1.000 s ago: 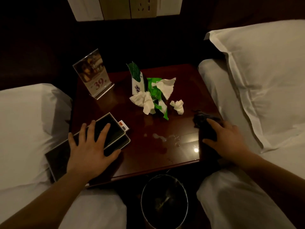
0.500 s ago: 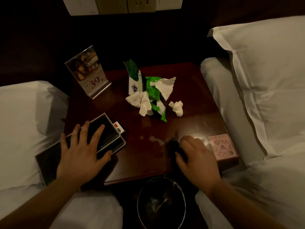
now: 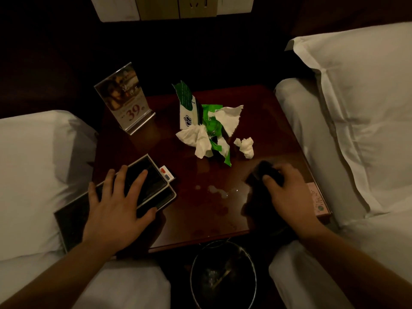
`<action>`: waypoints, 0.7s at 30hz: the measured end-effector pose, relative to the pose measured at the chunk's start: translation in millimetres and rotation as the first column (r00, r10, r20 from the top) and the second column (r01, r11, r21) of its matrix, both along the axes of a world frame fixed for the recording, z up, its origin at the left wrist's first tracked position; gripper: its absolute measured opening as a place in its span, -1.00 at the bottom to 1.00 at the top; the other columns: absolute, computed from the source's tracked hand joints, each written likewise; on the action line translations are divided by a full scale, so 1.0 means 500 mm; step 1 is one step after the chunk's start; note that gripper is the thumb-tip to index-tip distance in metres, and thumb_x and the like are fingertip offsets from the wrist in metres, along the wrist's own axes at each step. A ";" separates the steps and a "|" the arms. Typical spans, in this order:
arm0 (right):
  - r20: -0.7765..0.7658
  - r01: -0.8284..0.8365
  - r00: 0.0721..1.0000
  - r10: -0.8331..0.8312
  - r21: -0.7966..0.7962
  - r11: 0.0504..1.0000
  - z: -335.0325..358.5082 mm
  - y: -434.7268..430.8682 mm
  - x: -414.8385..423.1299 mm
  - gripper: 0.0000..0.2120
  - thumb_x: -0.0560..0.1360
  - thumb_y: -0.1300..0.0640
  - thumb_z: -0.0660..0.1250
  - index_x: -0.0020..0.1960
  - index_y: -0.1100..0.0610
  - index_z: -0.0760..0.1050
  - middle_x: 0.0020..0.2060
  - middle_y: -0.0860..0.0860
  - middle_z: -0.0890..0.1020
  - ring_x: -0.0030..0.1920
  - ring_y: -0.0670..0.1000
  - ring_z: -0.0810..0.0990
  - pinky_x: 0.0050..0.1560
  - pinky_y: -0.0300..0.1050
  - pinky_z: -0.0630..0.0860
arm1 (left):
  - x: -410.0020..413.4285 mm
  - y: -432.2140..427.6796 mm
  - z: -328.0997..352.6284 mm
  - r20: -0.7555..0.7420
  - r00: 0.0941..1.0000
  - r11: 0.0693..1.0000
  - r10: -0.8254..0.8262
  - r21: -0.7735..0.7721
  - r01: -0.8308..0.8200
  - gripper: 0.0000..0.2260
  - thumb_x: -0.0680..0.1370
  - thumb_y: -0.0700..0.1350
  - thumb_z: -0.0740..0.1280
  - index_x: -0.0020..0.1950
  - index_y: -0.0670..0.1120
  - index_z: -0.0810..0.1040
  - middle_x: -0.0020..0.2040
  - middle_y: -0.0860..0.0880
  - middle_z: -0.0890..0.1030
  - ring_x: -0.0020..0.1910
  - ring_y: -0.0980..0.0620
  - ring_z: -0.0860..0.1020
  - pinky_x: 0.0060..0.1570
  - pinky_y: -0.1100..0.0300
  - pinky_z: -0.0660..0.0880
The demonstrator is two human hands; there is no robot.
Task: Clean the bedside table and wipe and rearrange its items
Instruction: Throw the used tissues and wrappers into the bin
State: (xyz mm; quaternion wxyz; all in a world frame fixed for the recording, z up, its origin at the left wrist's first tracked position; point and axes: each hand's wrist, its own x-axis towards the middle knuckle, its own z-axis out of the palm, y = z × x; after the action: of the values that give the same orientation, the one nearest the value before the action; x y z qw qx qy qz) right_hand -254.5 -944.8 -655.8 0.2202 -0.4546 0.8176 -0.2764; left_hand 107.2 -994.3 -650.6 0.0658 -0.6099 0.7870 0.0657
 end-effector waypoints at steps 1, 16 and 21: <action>-0.146 -0.107 0.983 0.111 0.036 0.994 -0.007 0.005 0.007 -0.66 0.51 -0.12 0.28 0.24 -0.05 0.42 0.08 0.01 0.49 0.03 0.05 0.51 -0.09 -0.08 0.45 | 0.002 -0.001 0.002 -0.006 1.000 1.000 -0.006 0.012 0.006 -0.18 0.41 0.44 -0.04 0.63 0.14 0.04 0.63 -0.17 0.07 0.60 -0.24 -0.01 0.48 -0.39 -0.03; -0.377 -0.358 0.872 0.312 -0.058 0.932 -0.026 0.026 0.062 -0.67 0.53 -0.08 0.29 0.24 0.01 0.53 0.05 -0.02 0.53 -0.01 0.03 0.45 -0.12 -0.09 0.42 | 0.057 -0.010 0.002 -0.024 0.999 1.000 -0.026 -0.013 0.026 -0.23 0.36 0.39 0.12 0.58 0.28 0.13 0.59 -0.10 0.21 0.46 -0.28 0.28 0.31 -0.34 0.27; -0.567 -0.372 0.749 0.343 0.068 0.926 -0.034 0.045 0.038 -0.64 0.54 -0.10 0.26 0.24 0.06 0.52 0.09 0.03 0.54 -0.06 0.07 0.46 -0.14 0.00 0.47 | 0.058 -0.012 -0.004 -0.009 0.999 0.999 -0.034 -0.017 0.034 -0.22 0.36 0.40 0.12 0.58 0.29 0.09 0.59 -0.10 0.20 0.45 -0.29 0.29 0.29 -0.35 0.28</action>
State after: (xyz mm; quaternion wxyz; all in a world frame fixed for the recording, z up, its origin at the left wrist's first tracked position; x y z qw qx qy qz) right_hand -235.3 -922.4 -672.7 0.0039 -0.6691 0.7363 -0.1008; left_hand 136.4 -1000.5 -652.4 0.0579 -0.5968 0.7980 0.0607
